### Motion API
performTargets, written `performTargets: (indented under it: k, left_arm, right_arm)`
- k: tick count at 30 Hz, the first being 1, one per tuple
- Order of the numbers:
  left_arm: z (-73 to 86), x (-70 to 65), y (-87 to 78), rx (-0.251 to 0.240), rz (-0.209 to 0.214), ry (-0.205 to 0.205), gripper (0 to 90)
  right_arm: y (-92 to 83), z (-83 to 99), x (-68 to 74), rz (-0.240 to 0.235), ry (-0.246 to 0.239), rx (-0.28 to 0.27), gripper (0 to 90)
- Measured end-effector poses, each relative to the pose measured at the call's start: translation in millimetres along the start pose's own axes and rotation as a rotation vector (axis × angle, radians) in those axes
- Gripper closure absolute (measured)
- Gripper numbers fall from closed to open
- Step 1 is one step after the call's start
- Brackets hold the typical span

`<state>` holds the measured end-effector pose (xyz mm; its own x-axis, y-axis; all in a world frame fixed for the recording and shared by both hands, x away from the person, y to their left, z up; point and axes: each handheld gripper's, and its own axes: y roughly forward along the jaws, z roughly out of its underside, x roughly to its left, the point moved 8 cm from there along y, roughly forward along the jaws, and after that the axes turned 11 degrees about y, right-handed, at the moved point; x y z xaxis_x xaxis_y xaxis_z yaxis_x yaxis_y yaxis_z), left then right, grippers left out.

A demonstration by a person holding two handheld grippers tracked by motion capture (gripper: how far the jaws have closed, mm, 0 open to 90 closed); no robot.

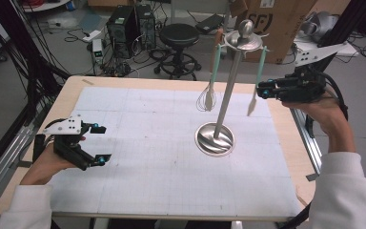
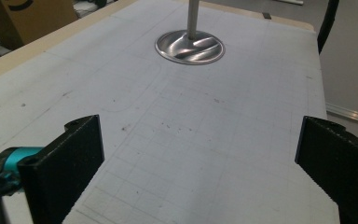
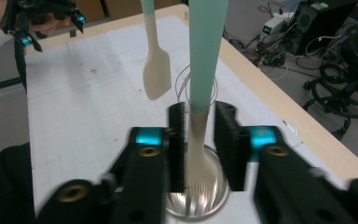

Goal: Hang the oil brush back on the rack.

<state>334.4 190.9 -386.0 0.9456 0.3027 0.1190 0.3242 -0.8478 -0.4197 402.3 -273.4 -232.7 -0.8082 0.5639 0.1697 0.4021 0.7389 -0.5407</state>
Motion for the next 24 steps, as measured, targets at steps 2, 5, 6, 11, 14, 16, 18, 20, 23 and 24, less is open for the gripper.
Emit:
performTargets:
  k: [2,5,6,11,14,16,18,20,23,24]
  left_arm:
    - [0.3,-0.5,-1.0,-0.003,-0.004,0.003,1.7]
    - [0.8,-1.5,-2.0,-0.004,-0.008,0.001,1.7]
    - [1.3,-2.0,-2.3,-0.001,-0.009,0.001,1.7]
    - [3.5,-3.3,-2.8,0.005,-0.013,-0.002,1.7]
    - [4.8,-3.4,-4.0,0.002,-0.018,-0.004,1.7]
    - [6.1,-3.0,-4.7,-0.001,-0.023,-0.005,1.7]
    - [7.3,-3.1,-5.4,-0.006,-0.026,-0.006,1.7]
    - [8.4,-3.5,-5.8,-0.008,-0.028,-0.006,1.7]
    - [10.2,-4.4,-6.3,-0.009,-0.032,-0.002,1.7]
    - [10.7,-4.9,-6.5,-0.01,-0.036,-0.003,1.7]
  right_arm:
    - [0.8,2.5,0.2,-0.005,0.003,-0.014,62.8]
    - [-0.6,8.8,-0.5,0.016,0.008,-0.032,49.1]
    - [-1.0,11.5,0.6,0.025,0.012,-0.034,40.3]
    - [-2.4,26.6,5.9,0.074,0.032,-0.056,8.0]
    - [-3.8,36.3,13.3,0.086,0.017,-0.077,0.2]
    - [-5.3,43.0,17.9,0.097,0.019,-0.091,0.2]
    - [-6.1,48.8,24.2,0.09,0.023,-0.114,0.2]
    - [-6.1,54.6,30.7,0.083,0.023,-0.137,0.2]
    - [-3.8,63.3,40.3,0.078,0.017,-0.163,0.2]
    - [-2.9,65.6,42.3,0.076,0.017,-0.166,0.2]
